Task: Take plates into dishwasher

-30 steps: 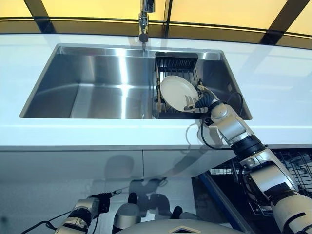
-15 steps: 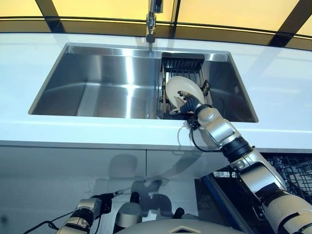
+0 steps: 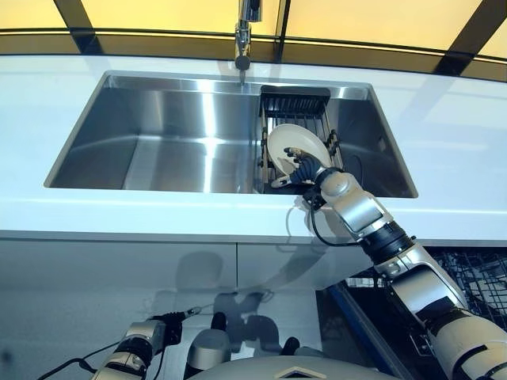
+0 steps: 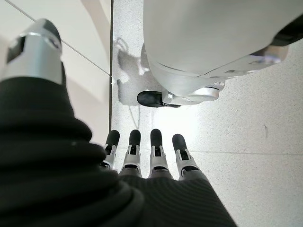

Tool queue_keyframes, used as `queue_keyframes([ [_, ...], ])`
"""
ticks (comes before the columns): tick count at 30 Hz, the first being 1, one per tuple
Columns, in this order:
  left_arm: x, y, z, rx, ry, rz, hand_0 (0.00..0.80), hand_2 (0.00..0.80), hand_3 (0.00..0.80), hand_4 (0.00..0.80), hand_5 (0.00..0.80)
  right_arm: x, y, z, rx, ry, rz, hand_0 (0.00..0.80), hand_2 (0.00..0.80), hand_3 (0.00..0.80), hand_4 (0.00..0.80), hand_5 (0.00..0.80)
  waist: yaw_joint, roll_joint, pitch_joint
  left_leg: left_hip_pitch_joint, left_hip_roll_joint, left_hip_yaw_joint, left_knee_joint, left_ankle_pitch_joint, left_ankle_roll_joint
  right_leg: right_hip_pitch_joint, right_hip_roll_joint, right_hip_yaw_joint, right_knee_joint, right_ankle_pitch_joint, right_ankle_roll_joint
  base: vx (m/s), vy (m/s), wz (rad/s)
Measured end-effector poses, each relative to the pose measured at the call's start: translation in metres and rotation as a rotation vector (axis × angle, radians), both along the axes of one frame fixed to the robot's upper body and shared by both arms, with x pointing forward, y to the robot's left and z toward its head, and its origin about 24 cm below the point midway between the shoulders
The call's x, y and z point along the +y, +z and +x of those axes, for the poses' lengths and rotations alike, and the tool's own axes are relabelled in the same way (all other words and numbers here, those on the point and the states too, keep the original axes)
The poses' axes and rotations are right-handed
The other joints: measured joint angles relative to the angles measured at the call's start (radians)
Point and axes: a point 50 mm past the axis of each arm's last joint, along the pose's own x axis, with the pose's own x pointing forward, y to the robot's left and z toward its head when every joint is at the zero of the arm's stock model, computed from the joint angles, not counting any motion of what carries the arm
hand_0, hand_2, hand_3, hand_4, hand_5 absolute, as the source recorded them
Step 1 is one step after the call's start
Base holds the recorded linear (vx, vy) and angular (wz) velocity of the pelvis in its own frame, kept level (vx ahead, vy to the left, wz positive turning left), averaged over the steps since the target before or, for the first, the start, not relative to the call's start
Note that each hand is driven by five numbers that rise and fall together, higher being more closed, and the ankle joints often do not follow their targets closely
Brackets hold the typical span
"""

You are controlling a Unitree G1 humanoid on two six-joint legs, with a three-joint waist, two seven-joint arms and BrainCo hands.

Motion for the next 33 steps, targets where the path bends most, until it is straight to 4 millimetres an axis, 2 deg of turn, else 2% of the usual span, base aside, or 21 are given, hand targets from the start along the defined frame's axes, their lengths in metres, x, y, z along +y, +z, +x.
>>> queue_keyframes([
  [10, 0.001, 0.000, -0.002, 0.018, 0.006, 0.010, 0.000, 0.000, 0.000, 0.000, 0.000, -0.007, -0.007, 0.003, 0.021, -0.052, -0.029, 0.000, 0.000, 0.000, 0.000, 0.000, 0.002, -0.001, 0.001, -0.005, -0.001, -0.006, 0.000, -0.002, 0.003, 0.001, -0.001, -0.006, 0.000, -0.001, 0.001, 0.011, 0.004, 0.01],
  [18, -0.001, 0.001, 0.005, 0.007, 0.019, -0.005, 0.000, 0.000, 0.000, 0.000, 0.000, -0.011, 0.011, 0.017, -0.025, -0.098, -0.056, 0.000, 0.000, 0.000, 0.000, 0.000, 0.011, 0.005, 0.016, -0.034, -0.003, -0.017, 0.002, 0.005, 0.001, -0.025, -0.001, -0.015, 0.000, -0.001, 0.001, -0.020, 0.017, 0.04],
  [23, -0.005, 0.005, 0.017, -0.018, 0.003, -0.013, 0.000, 0.000, 0.000, 0.000, 0.000, -0.027, 0.027, 0.026, -0.065, -0.161, -0.098, 0.000, 0.000, 0.000, 0.000, 0.000, 0.033, 0.017, 0.040, -0.054, -0.007, -0.028, 0.002, 0.009, 0.001, -0.037, -0.003, -0.028, 0.000, 0.000, 0.001, 0.012, 0.041, 0.08],
  [28, -0.006, 0.007, 0.021, -0.014, 0.007, -0.020, 0.000, 0.000, 0.000, 0.000, 0.000, -0.030, 0.046, 0.035, -0.097, -0.184, -0.109, 0.000, 0.000, 0.000, 0.000, 0.000, 0.040, 0.032, 0.060, -0.058, -0.012, -0.035, 0.003, 0.010, 0.003, -0.037, -0.007, -0.036, -0.001, -0.001, 0.002, 0.041, 0.065, 0.04],
  [33, -0.011, 0.009, 0.030, -0.033, 0.004, -0.041, 0.000, 0.000, 0.000, 0.000, 0.000, -0.045, 0.054, 0.043, -0.078, -0.247, -0.146, 0.000, 0.000, 0.000, 0.000, 0.000, 0.058, 0.048, 0.078, -0.069, -0.017, -0.047, 0.009, 0.011, 0.005, -0.039, -0.010, -0.041, 0.000, -0.001, 0.004, -0.044, 0.060, 0.07],
])
